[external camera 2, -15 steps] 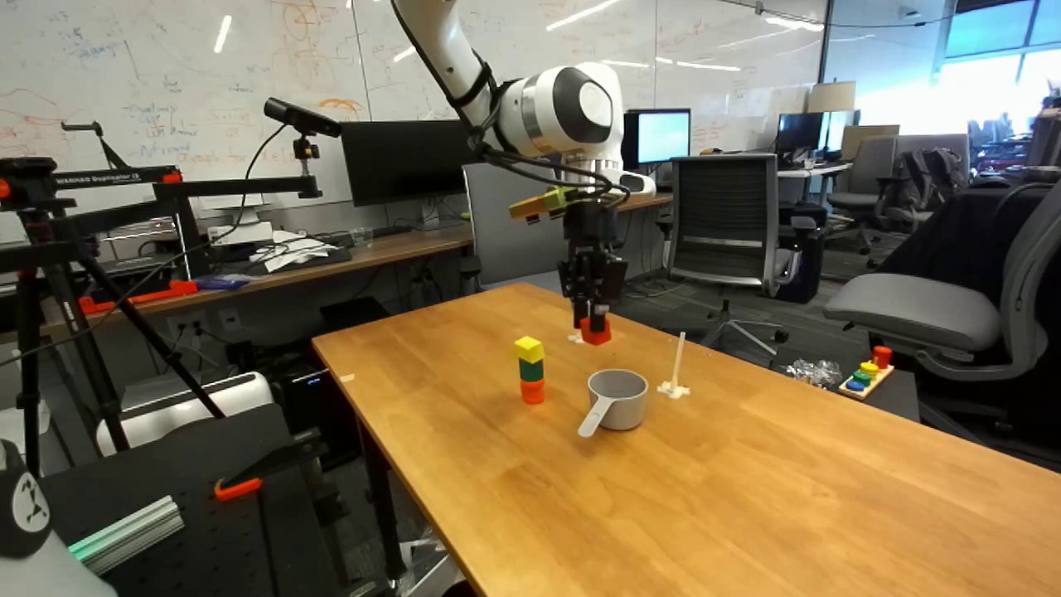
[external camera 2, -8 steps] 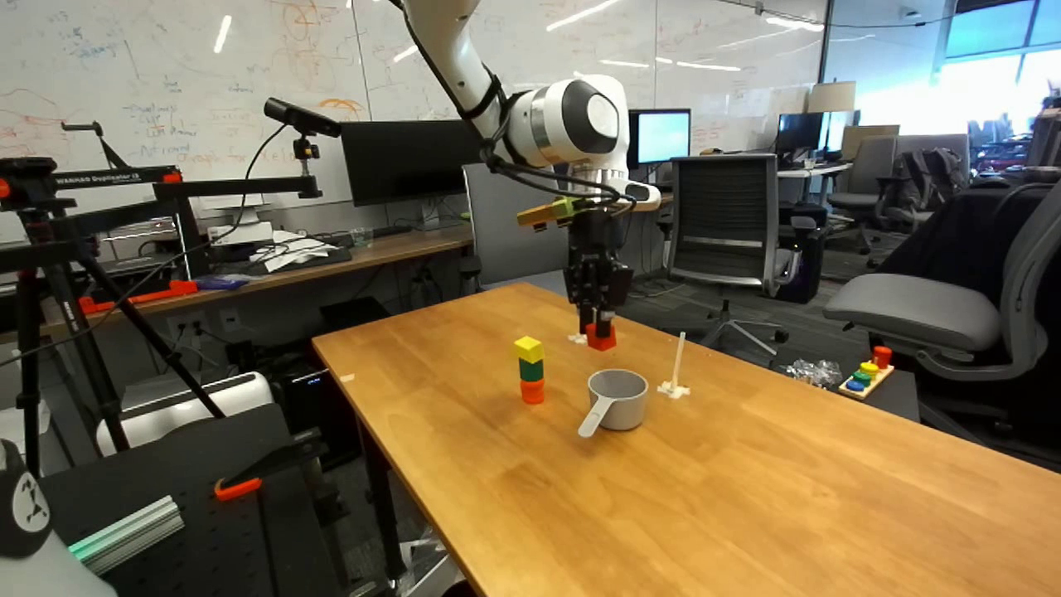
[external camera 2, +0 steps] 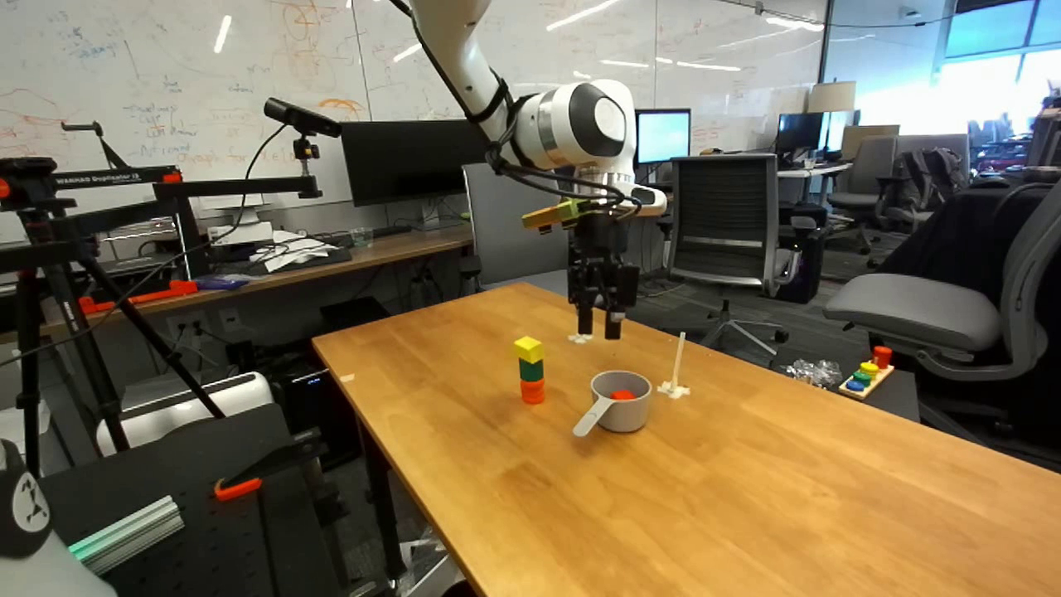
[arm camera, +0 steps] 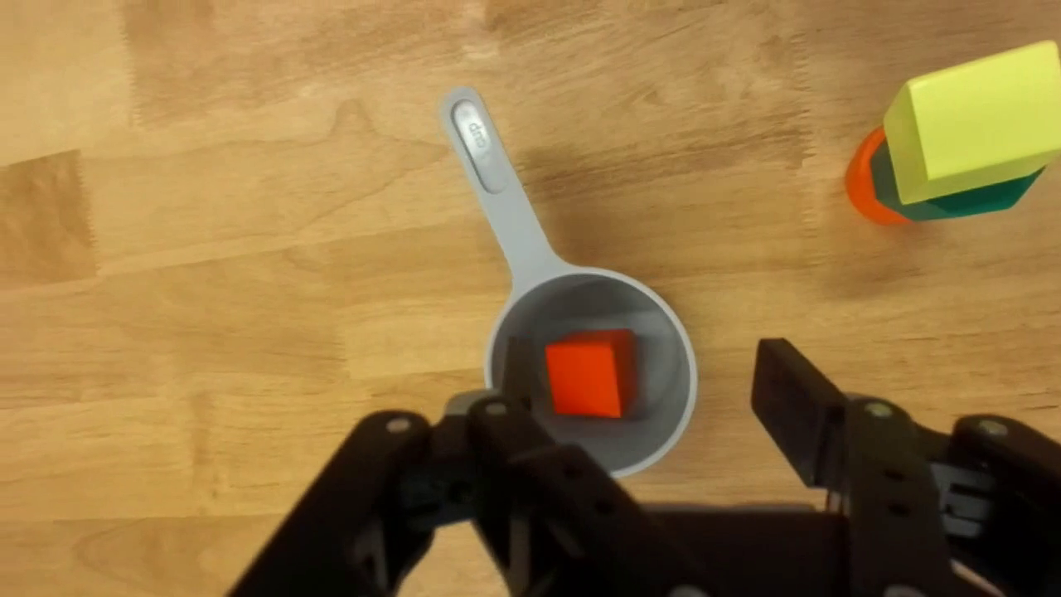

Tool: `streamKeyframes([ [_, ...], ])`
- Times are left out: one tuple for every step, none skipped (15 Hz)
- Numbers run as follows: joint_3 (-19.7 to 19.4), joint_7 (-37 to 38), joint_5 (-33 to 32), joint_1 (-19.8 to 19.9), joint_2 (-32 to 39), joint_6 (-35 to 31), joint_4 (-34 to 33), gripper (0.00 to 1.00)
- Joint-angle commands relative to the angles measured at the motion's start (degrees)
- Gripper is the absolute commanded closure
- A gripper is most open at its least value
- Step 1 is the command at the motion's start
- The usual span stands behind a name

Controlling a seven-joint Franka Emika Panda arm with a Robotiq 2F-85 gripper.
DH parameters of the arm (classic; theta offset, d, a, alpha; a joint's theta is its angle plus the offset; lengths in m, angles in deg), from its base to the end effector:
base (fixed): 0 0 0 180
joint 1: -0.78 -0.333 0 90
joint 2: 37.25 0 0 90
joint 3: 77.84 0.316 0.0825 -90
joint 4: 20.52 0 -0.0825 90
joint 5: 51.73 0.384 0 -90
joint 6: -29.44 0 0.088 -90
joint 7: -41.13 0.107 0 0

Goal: Put the blocks in the gray pot except the last bottom block

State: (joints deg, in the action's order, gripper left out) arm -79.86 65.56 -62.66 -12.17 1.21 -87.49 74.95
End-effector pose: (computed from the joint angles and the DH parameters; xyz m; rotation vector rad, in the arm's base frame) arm 0.6385 0.1145 0.1953 2.8580 -0.1704 -0.3292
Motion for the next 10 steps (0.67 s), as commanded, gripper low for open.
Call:
streamKeyframes([
  [-0.32,0.91,0.78,0.01,1.23,2.91,-3.0,0.0],
  [-0.22,0.87,0.92,0.07,1.29,3.32,-3.25,0.0],
  [0.02,0.71,1.16,0.07,1.16,3.53,-3.42,0.0],
  [0.24,0.65,1.45,-0.02,0.99,3.7,-3.54,0.0],
  [0.64,0.5,1.62,-0.39,0.6,3.84,-3.57,0.0],
  [1.08,0.35,1.72,-0.81,0.33,3.86,-3.67,0.0],
  [1.55,0.25,1.86,-1.19,0.11,3.82,-3.79,0.0],
  [2.1,0.18,1.92,-1.79,-0.13,3.77,-3.89,0.0],
  [2.53,0.16,1.82,-2.35,-0.26,3.7,-3.98,0.0],
  [3.05,0.12,1.74,-3.0,-0.43,3.61,-4.01,0.0],
])
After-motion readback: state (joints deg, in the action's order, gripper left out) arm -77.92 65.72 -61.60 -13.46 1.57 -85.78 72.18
